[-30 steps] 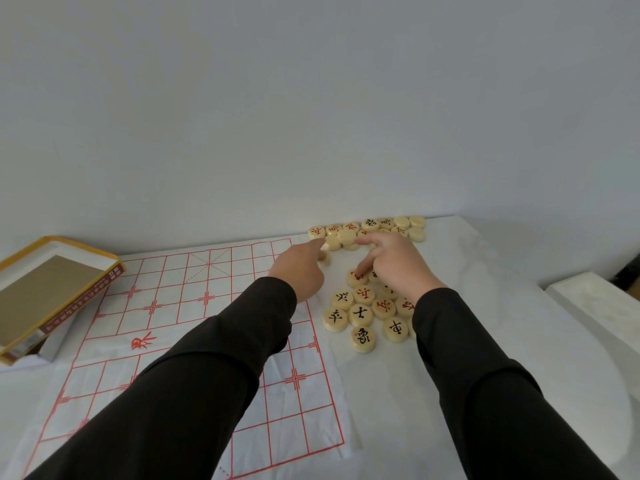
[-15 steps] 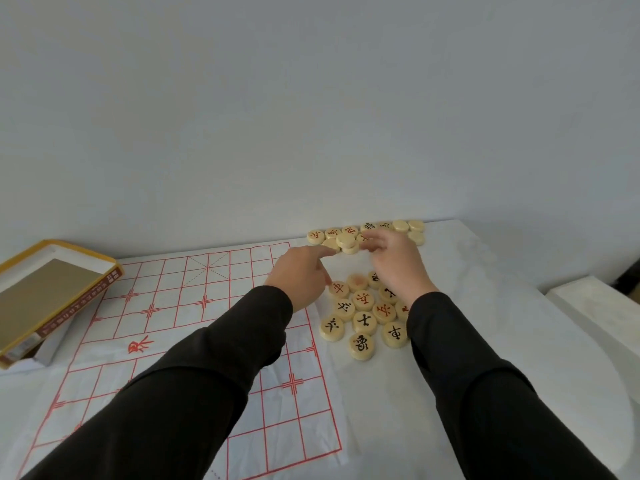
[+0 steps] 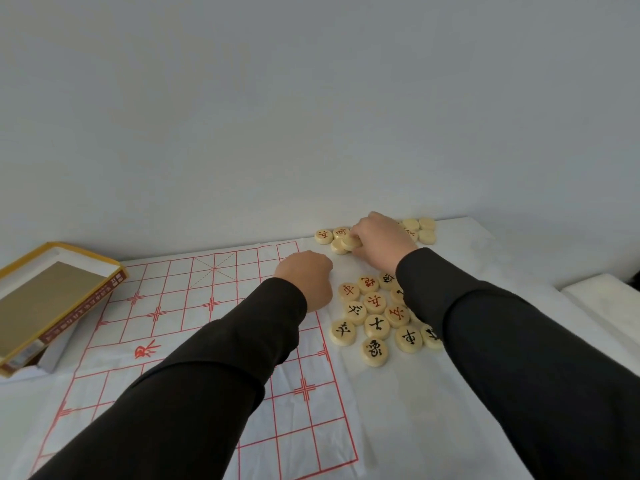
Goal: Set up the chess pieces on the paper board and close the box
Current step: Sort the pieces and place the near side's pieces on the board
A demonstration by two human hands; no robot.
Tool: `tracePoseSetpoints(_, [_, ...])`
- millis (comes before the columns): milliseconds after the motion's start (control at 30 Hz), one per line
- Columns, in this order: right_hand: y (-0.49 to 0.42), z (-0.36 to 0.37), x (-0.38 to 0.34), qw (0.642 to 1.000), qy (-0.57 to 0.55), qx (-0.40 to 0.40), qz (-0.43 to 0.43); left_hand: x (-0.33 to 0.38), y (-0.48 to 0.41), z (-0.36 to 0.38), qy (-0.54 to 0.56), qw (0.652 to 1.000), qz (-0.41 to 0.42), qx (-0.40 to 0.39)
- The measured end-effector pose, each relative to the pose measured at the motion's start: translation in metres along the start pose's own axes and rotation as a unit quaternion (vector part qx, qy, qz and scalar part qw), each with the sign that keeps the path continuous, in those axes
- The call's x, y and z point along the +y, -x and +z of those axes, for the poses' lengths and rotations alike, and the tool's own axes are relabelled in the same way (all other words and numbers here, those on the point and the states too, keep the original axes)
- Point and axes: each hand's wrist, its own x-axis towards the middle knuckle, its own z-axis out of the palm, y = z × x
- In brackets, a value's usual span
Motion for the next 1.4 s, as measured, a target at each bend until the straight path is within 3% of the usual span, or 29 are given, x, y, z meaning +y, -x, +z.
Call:
tracePoseSetpoints(133, [-0.002, -0.003, 0.000, 0.999, 0.041, -0.003, -0.036, 0.001, 0.001, 0.001, -0.016, 1.000, -0.003, 0.007])
tracePoseSetpoints(300, [0.004, -0.016, 0.004, 0.990, -0.124, -0.065, 0.024, -0.001, 0.006, 0.003, -0.005, 1.000, -0.010, 0.006])
tracePoseSetpoints(500, [0.017, -0.014, 0.006, 0.981, -0.017, -0.187, 0.042, 0.006, 0.007, 0.002, -0.017, 1.000, -0.017, 0.010])
tracePoseSetpoints(633, [0.017, -0.015, 0.010, 0.988, 0.047, -0.149, 0.009, 0.005, 0.008, 0.002, -0.025, 1.000, -0.012, 0.005])
tracePoseSetpoints(700, [0.016, -0.014, 0.013, 0.994, 0.003, -0.109, -0.006, 0.006, 0.008, 0.001, -0.028, 1.000, -0.012, -0.002])
tracePoseSetpoints(800, [0.019, -0.015, 0.016, 0.988, -0.105, -0.110, -0.020, 0.007, 0.008, -0.001, -0.031, 0.999, -0.014, -0.013])
tracePoseSetpoints(900, [0.023, -0.014, 0.018, 0.985, -0.089, -0.138, -0.049, 0.005, 0.008, -0.002, -0.024, 1.000, -0.010, -0.016])
tracePoseSetpoints(1100, [0.019, -0.015, 0.025, 0.980, -0.170, -0.098, 0.022, 0.003, 0.006, -0.001, -0.021, 1.000, -0.002, -0.020])
tracePoseSetpoints(1167, [0.012, -0.014, 0.027, 0.984, -0.159, -0.067, 0.038, 0.003, 0.004, 0.000, -0.025, 0.999, 0.000, -0.022])
tracePoseSetpoints(1400, [0.001, 0.000, 0.013, 0.994, -0.039, -0.099, 0.003, 0.002, 0.005, 0.001, -0.028, 1.000, 0.005, -0.014])
